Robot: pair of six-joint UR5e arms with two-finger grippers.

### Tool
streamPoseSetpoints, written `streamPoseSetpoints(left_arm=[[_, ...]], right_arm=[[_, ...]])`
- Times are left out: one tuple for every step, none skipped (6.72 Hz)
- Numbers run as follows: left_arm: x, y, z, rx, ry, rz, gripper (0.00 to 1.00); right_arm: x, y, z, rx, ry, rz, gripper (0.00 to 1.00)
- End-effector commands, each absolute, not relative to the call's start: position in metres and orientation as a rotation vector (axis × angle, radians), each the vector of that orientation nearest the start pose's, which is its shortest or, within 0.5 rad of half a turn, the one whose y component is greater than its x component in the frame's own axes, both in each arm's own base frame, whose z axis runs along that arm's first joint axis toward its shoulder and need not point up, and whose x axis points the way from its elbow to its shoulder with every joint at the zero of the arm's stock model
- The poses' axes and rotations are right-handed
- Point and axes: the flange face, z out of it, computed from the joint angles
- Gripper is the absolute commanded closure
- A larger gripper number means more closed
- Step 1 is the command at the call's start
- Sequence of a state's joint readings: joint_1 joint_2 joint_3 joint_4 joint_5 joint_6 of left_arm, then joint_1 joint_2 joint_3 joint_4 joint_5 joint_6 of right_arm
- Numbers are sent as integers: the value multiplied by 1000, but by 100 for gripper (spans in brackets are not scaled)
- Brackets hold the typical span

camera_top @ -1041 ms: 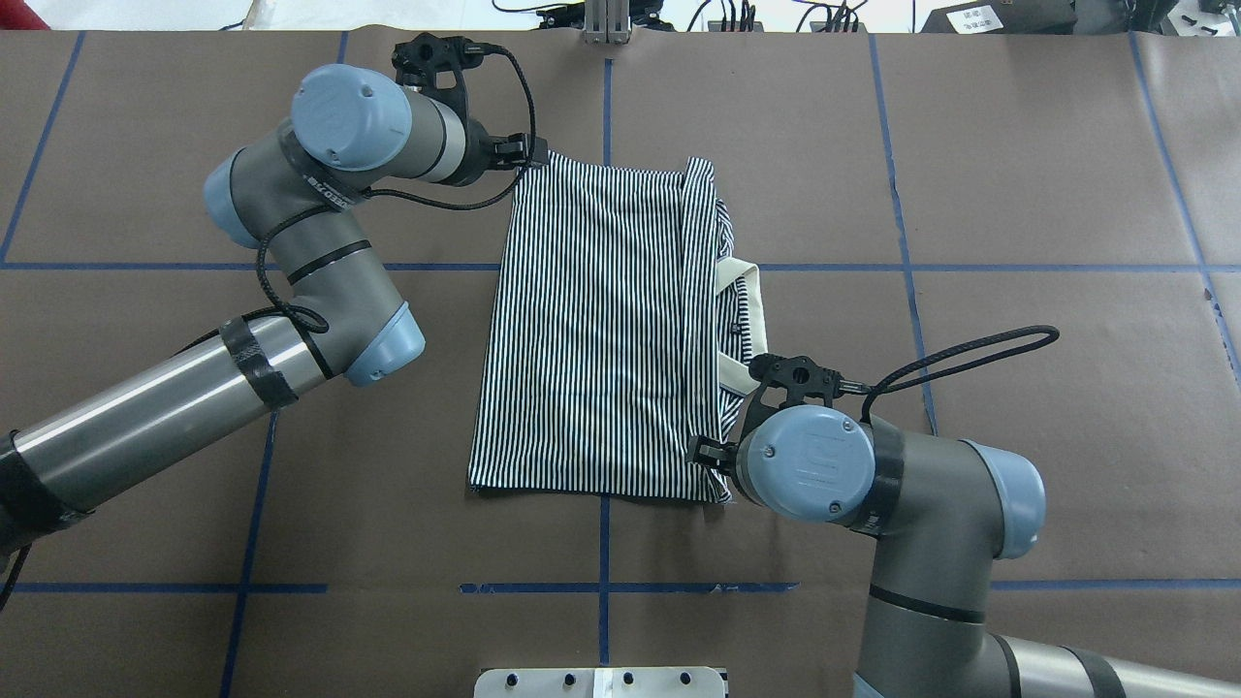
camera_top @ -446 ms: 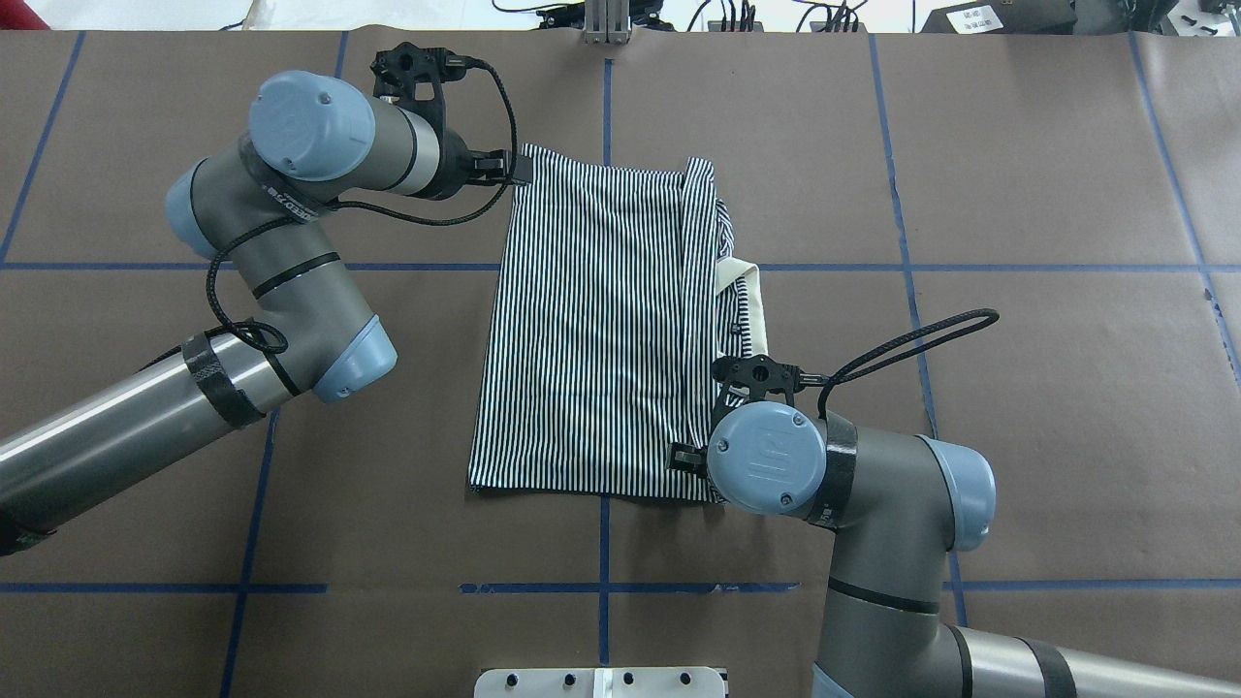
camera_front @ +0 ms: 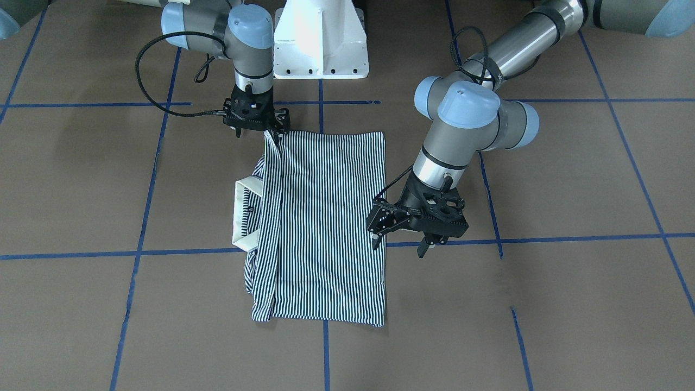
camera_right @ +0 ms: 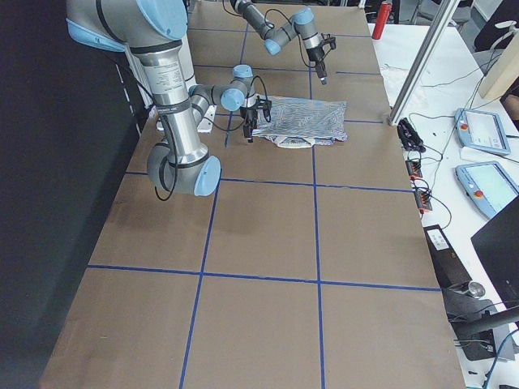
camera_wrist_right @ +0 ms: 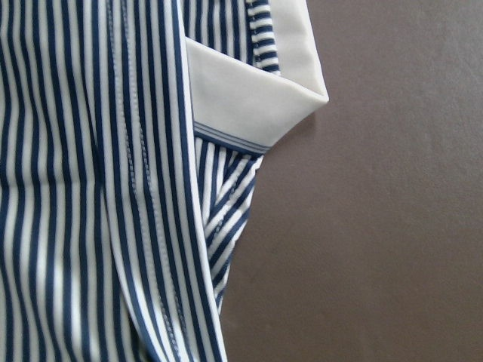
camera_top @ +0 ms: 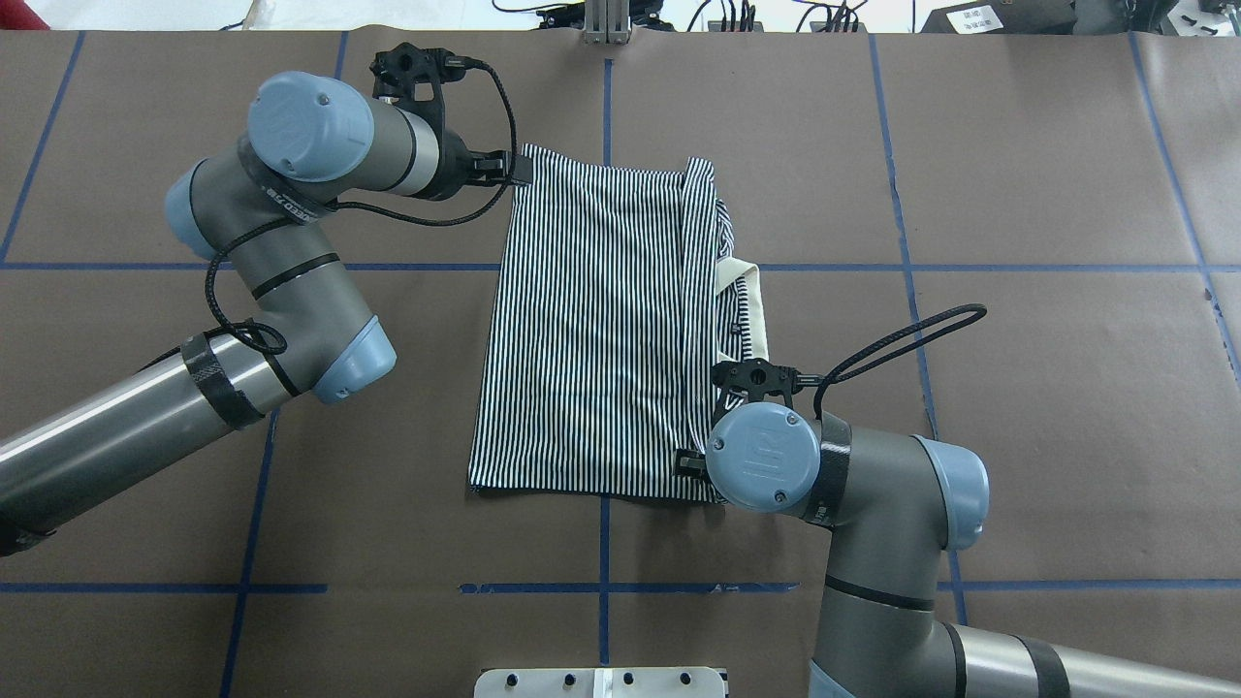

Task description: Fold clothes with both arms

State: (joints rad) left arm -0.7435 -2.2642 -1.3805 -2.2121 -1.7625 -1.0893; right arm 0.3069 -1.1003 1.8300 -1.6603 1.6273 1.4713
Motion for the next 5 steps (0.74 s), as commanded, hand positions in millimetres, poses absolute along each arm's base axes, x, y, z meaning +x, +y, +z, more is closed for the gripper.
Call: streamPoseSetpoints(left_arm=[[472, -588, 249, 516, 1035, -125, 0], [472, -588, 248, 514, 1038, -129, 0], [473, -588, 247, 513, 1040, -129, 0], [474, -587, 246, 514, 1043, -128, 0], [476, -585, 246, 512, 1044, -126, 0]], right_arm=[[-553, -316, 304, 69, -620, 163, 0], [-547, -323, 308, 64, -615, 153, 0], [-543, -327, 313, 65, -608, 157, 0], [-536, -329, 321, 68, -592, 146, 0], [-525, -327, 320, 64, -561, 123, 0]])
